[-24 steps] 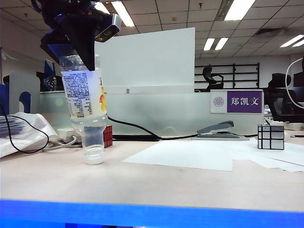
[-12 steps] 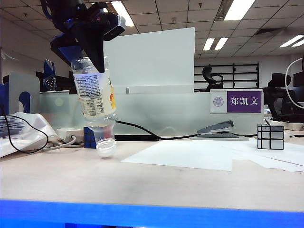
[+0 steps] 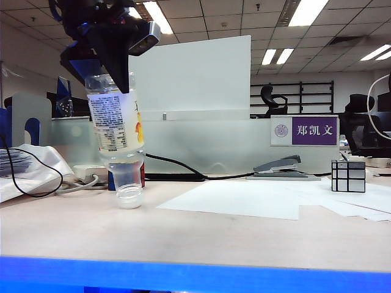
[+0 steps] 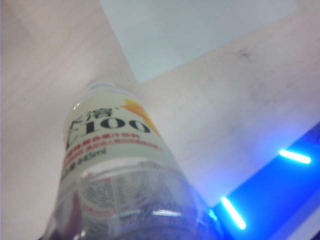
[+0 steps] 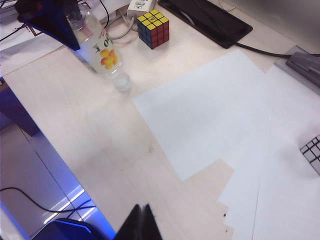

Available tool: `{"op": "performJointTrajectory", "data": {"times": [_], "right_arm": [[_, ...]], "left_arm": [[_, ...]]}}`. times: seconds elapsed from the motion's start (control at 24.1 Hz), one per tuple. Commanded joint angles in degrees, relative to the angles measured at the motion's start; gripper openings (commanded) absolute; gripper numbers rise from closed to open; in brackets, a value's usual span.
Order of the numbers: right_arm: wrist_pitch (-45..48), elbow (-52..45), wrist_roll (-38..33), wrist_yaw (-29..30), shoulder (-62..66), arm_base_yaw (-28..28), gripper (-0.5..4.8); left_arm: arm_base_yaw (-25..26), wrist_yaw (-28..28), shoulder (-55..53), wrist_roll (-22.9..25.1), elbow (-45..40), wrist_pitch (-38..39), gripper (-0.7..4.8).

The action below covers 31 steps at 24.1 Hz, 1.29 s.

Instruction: Flip the plastic bottle upside down.

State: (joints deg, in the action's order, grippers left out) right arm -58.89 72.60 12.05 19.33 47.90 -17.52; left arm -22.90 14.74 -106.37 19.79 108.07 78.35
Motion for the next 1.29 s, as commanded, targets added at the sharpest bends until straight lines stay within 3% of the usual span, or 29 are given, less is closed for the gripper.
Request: {"op": "performJointTrajectory", "data": {"times": [0.04,0.46,1.29], "right_arm": [[2.75,-0.72,0.13,0.31,-0.04,-0.09,-0.05],[8.17,-7.15,-0.11,3.96,-0.02,-0.09,-0.05],[12.46,-8.09,-1.36,5.03,-0.07,-0.09,-0.05]], "left_arm": [[-0.11,0.15,0.13,-2.45,-0.15,3.82,-0.06],[-3.02,3.5,0.15,-9.29,-0.17,4.07,-0.06],[-4.96,4.39,0.33,-9.64,-0.2,4.31,-0.06]]}}
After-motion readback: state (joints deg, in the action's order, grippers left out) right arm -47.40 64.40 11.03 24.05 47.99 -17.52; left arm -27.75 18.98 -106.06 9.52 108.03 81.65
